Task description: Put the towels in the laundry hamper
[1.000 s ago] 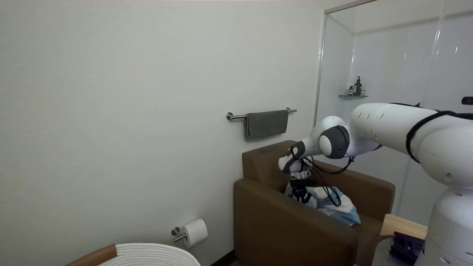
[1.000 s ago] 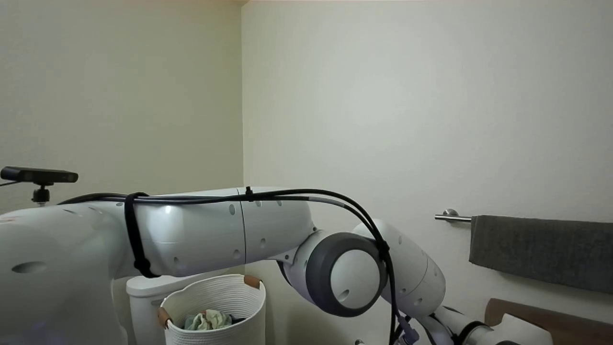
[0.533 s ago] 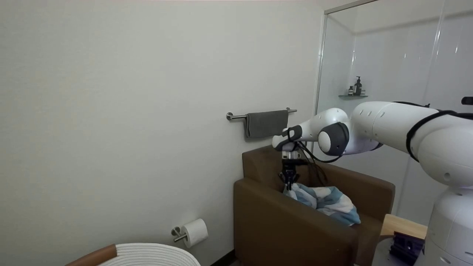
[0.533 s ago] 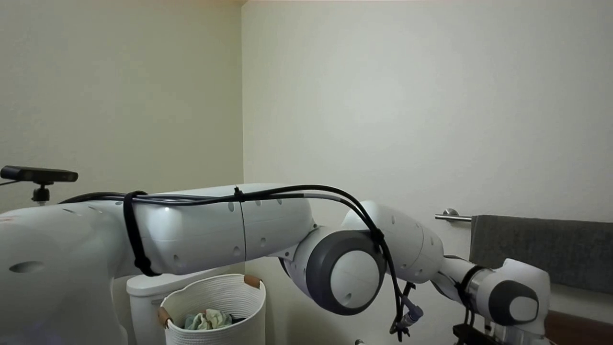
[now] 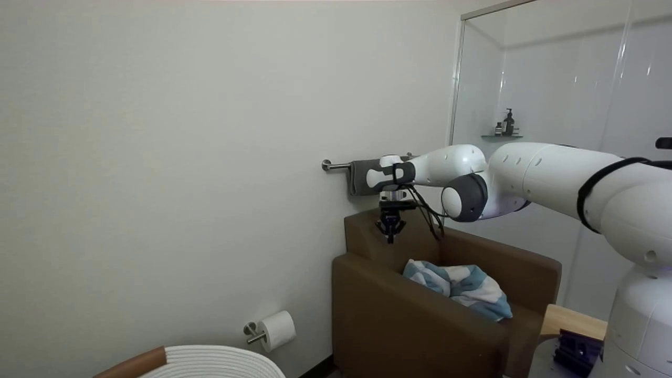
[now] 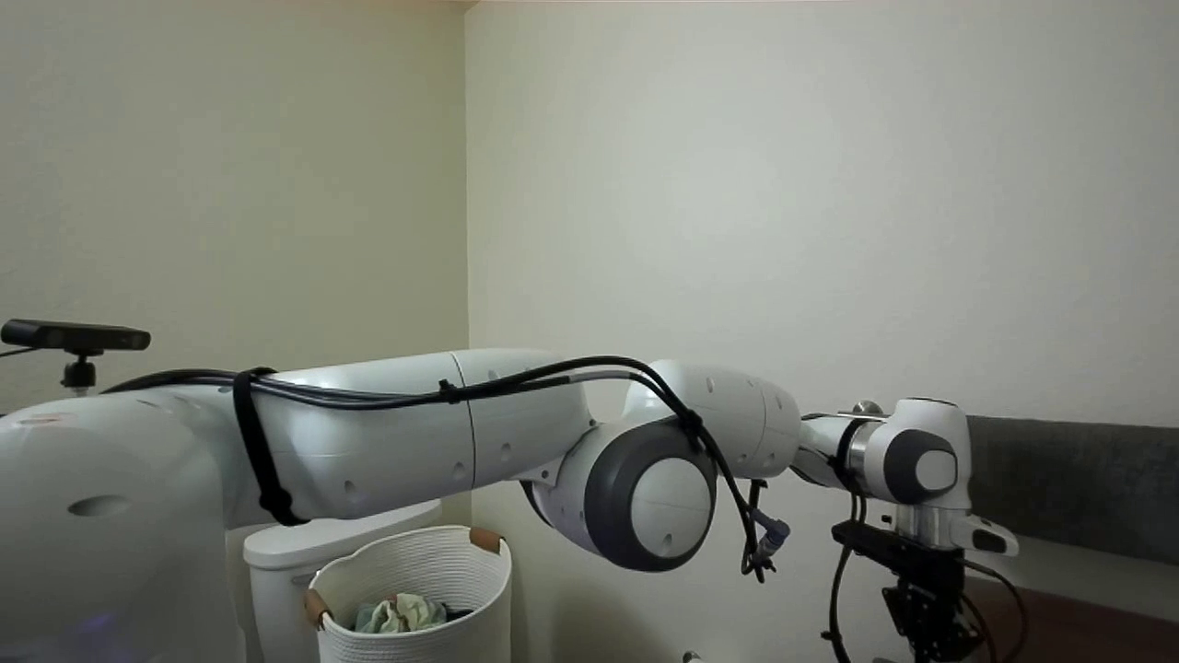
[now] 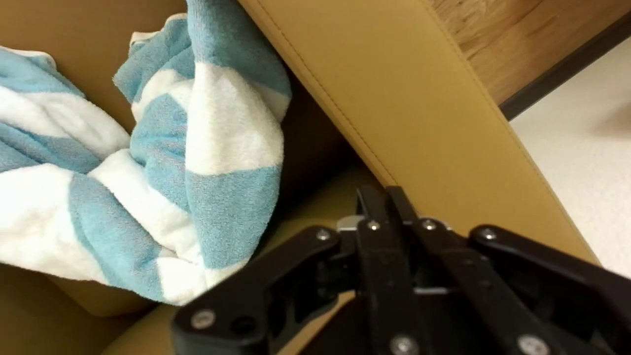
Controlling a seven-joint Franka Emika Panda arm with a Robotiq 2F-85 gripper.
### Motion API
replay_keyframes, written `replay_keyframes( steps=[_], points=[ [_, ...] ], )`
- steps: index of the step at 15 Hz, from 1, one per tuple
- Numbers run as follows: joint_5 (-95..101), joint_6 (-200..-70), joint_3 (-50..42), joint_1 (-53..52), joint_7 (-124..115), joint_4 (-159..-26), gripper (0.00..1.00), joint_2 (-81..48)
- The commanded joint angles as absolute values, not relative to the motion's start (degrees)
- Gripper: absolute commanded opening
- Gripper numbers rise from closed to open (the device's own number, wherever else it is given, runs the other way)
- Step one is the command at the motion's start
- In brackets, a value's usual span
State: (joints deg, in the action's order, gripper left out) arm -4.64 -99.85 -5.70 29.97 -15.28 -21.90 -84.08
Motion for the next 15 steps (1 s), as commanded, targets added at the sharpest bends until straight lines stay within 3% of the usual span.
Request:
replay_keyframes(
  steps=[1,5,10,15],
  points=[
    [-1.8,-108.18,-9.39,29.64,-22.9,-27.67,0.4,-84.22],
    [1.71,-126.54,-13.92,30.28,-30.85,-36.85,0.66,-85.6],
    [5.07,-135.61,-21.57,31.56,-44.15,-41.35,0.97,-86.76],
    [11.16,-133.79,-27.96,32.42,-58.22,-42.11,1.0,-86.74]
  ],
)
